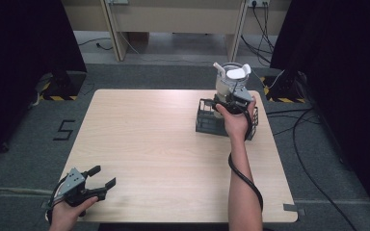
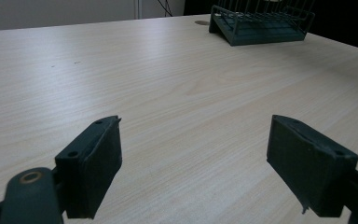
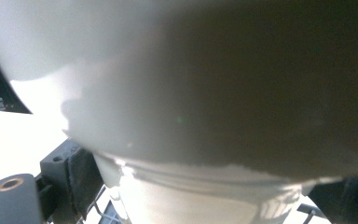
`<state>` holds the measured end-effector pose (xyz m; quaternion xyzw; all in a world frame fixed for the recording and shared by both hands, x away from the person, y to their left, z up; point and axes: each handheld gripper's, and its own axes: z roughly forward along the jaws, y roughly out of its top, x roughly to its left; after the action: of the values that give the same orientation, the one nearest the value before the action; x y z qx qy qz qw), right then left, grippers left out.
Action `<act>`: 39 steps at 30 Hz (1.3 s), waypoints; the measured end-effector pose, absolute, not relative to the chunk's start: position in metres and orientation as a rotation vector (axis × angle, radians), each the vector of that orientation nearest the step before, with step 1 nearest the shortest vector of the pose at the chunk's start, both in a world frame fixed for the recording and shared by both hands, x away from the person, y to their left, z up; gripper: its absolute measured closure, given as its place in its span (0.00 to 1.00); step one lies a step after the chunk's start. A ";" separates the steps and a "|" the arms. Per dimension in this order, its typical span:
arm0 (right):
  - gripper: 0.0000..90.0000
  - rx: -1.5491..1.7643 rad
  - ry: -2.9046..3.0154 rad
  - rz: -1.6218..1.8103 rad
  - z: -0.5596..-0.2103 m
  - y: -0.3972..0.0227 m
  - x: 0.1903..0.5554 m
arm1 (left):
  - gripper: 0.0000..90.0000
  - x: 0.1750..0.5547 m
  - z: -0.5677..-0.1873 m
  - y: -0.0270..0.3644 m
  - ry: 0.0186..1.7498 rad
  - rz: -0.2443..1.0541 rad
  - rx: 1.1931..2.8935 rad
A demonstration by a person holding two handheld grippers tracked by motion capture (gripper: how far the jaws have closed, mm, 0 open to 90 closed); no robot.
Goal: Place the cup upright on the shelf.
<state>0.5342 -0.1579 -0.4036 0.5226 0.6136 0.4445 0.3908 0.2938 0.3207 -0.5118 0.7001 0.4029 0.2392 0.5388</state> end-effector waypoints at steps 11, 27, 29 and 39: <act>0.12 1.357 1.590 1.089 -0.430 -0.158 0.540 | 0.19 0.294 -0.512 0.321 0.961 0.570 1.667; 0.10 1.316 1.532 1.140 -0.440 -0.158 0.537 | 0.19 0.293 -0.512 0.319 0.952 0.570 1.671; 0.10 1.313 1.532 1.138 -0.440 -0.158 0.536 | 0.19 0.293 -0.512 0.319 0.951 0.569 1.671; 0.09 1.302 1.533 1.139 -0.443 -0.159 0.526 | 0.19 0.293 -0.512 0.318 0.949 0.567 1.674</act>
<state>0.5257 -0.1594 -0.4427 0.5156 0.6070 0.4507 0.4032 0.2932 0.3181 -0.5116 0.7034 0.3988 0.2384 0.5379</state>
